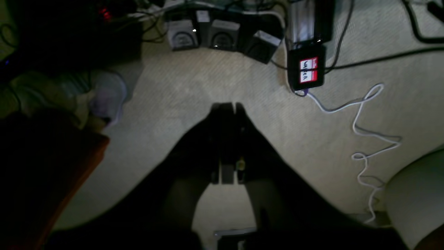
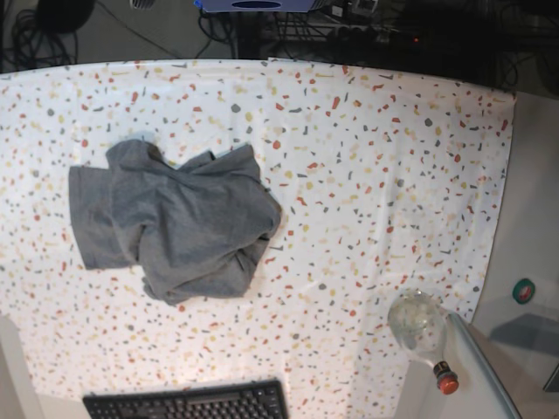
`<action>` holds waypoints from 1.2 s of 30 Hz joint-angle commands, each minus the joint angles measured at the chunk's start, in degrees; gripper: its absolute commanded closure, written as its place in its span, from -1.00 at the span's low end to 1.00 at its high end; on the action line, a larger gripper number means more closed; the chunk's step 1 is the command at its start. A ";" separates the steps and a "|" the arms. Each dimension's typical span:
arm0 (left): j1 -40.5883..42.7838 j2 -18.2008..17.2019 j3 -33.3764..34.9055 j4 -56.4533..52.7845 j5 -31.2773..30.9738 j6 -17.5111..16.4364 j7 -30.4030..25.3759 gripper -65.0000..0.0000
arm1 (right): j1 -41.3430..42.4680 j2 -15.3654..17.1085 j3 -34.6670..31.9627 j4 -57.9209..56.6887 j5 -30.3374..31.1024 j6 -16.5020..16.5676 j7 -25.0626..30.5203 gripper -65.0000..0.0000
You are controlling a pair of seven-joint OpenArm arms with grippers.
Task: Layout the t-shirt on the table in an organized manner, then fold the t-shirt properly
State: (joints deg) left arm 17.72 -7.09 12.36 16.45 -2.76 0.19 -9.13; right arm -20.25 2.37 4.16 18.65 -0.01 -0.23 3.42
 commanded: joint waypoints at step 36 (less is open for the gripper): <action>23.21 -15.81 -12.93 92.70 -19.17 0.12 22.80 0.96 | -11.00 -8.75 10.39 93.92 0.14 -0.08 -39.33 1.00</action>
State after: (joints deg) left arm 39.86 -22.13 -0.03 108.88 -22.13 -0.21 14.00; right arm -31.03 -6.39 14.35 111.37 0.69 0.19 -36.99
